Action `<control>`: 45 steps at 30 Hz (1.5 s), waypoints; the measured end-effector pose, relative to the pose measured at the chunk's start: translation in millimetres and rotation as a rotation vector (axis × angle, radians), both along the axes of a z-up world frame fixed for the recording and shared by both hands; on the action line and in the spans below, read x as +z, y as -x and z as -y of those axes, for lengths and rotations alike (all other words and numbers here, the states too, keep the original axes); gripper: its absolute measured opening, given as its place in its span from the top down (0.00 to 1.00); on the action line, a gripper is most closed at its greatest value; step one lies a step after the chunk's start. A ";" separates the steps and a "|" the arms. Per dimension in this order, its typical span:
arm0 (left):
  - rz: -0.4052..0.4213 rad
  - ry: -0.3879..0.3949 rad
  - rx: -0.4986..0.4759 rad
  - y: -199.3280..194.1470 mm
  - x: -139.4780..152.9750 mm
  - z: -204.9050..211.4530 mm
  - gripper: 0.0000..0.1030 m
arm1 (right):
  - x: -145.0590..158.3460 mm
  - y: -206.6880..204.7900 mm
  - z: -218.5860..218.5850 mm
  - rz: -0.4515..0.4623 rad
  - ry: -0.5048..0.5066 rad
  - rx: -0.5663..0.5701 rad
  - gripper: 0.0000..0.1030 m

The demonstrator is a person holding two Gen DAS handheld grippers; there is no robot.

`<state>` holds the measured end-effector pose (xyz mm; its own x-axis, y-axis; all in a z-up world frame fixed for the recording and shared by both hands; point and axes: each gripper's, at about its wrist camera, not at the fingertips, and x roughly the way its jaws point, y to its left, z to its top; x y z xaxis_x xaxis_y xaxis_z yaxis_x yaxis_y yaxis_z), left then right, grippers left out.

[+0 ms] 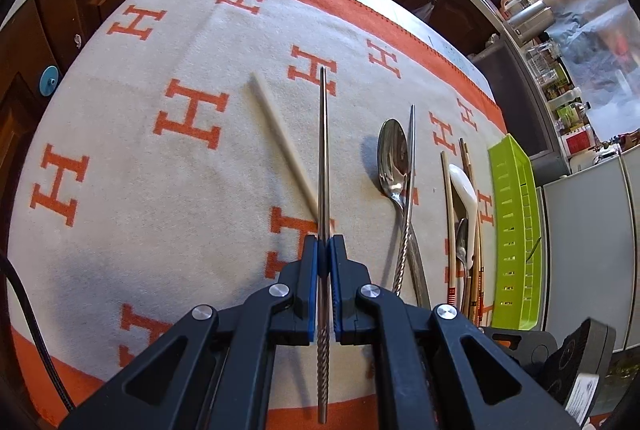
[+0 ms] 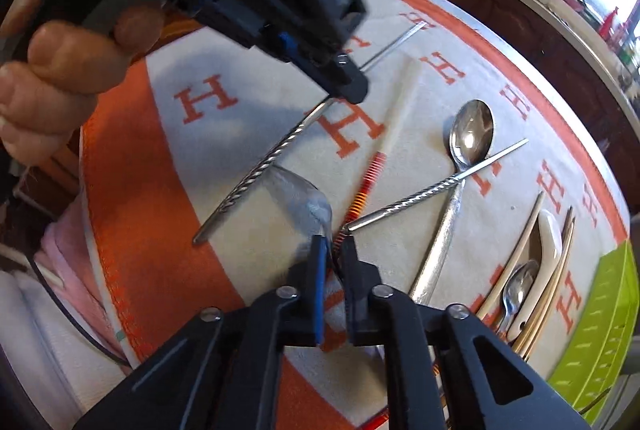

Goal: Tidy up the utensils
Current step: 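Close the right tool on a silver fork while the left tool holds the metal chopstick, then carry the fork and metal chopstick into the green tray and open both tools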

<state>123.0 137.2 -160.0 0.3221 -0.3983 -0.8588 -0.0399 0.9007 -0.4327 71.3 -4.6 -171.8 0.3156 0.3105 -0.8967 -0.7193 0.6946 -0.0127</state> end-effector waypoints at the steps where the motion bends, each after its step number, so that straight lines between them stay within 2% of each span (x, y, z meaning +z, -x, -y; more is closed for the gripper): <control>1: 0.003 0.000 0.002 0.7 1.0 -0.8 0.97 | 2.1 0.1 3.7 -0.013 -0.022 -0.014 0.97; 6: 0.017 0.002 0.002 3.9 5.2 -2.8 0.97 | 10.8 -10.7 33.4 -0.101 -0.139 -0.105 0.98; 11: 0.030 0.009 -0.006 8.9 11.1 0.5 0.97 | 21.4 -20.9 70.8 -0.199 -0.282 -0.248 0.98; 16: 0.047 0.026 -0.031 12.8 22.1 13.1 0.97 | 48.6 -21.2 124.4 -0.233 -0.437 -0.431 0.98; 21: 0.069 0.052 -0.113 15.4 38.8 46.9 0.97 | 74.6 -22.5 195.7 -0.237 -0.545 -0.653 0.98; 24: 0.076 0.072 -0.189 13.6 49.9 82.1 0.97 | 87.2 -21.1 242.9 -0.198 -0.525 -0.813 0.98; 26: 0.080 0.073 -0.232 10.0 57.0 106.9 0.97 | 92.6 -20.3 272.8 -0.141 -0.449 -0.920 0.98; 32: 0.099 0.066 -0.360 -0.9 77.4 192.8 0.97 | 74.9 -19.1 344.4 -0.103 -0.344 -1.118 0.98; 38: 0.091 0.041 -0.441 -11.7 78.6 271.8 0.97 | 42.1 -17.6 376.8 -0.150 -0.381 -1.183 0.98; 42: 0.079 0.005 -0.463 -20.3 67.1 310.3 0.96 | 28.0 -26.5 377.4 -0.152 -0.363 -1.203 0.97; 45: 0.049 -0.024 -0.470 -24.5 51.3 327.0 0.96 | 25.2 -30.7 379.6 -0.154 -0.398 -1.203 0.96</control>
